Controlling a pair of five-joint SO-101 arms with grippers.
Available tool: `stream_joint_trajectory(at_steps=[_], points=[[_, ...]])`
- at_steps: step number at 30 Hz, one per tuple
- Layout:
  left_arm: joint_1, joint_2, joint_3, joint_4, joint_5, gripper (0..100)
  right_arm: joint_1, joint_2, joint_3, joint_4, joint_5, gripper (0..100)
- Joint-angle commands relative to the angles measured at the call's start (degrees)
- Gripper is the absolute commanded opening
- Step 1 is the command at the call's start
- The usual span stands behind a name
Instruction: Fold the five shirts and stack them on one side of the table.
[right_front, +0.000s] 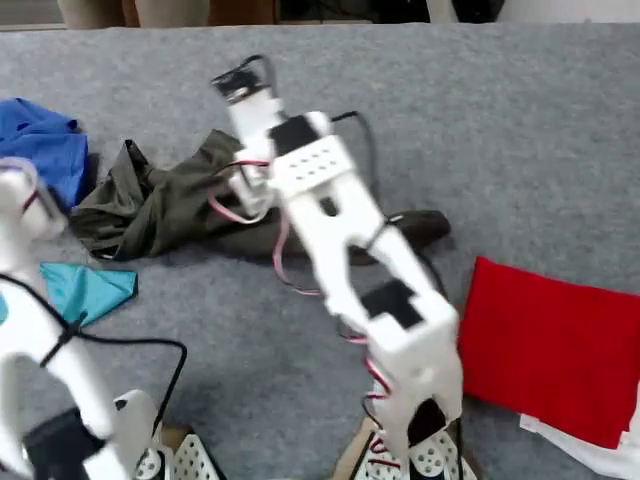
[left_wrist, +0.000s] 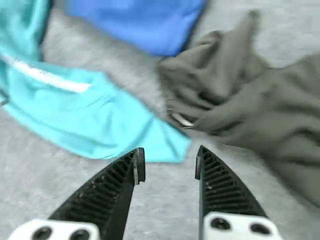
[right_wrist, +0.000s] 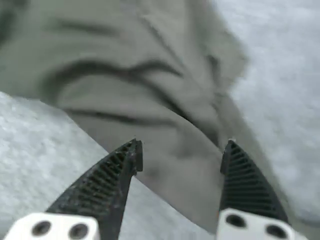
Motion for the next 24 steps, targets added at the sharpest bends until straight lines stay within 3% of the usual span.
stream_joint_trajectory(at_steps=[1, 9, 16, 24], points=[[-4.84, -7.25, 10.81, -4.13, -2.55, 18, -3.03, 10.59, -16.04, 2.99, -2.37, 25.4], [-7.47, -18.42, 25.58, -8.62, -5.19, 18, -2.77, 34.51, -45.85, 11.96, -3.34, 24.5], [-7.03, -23.25, 28.66, -8.97, -4.92, 18, 0.04, 48.04, -66.42, 20.66, -3.34, 0.4], [-7.03, -23.34, 28.66, -8.97, -4.92, 18, 2.33, 41.54, -65.89, 21.19, -3.34, 0.5]])
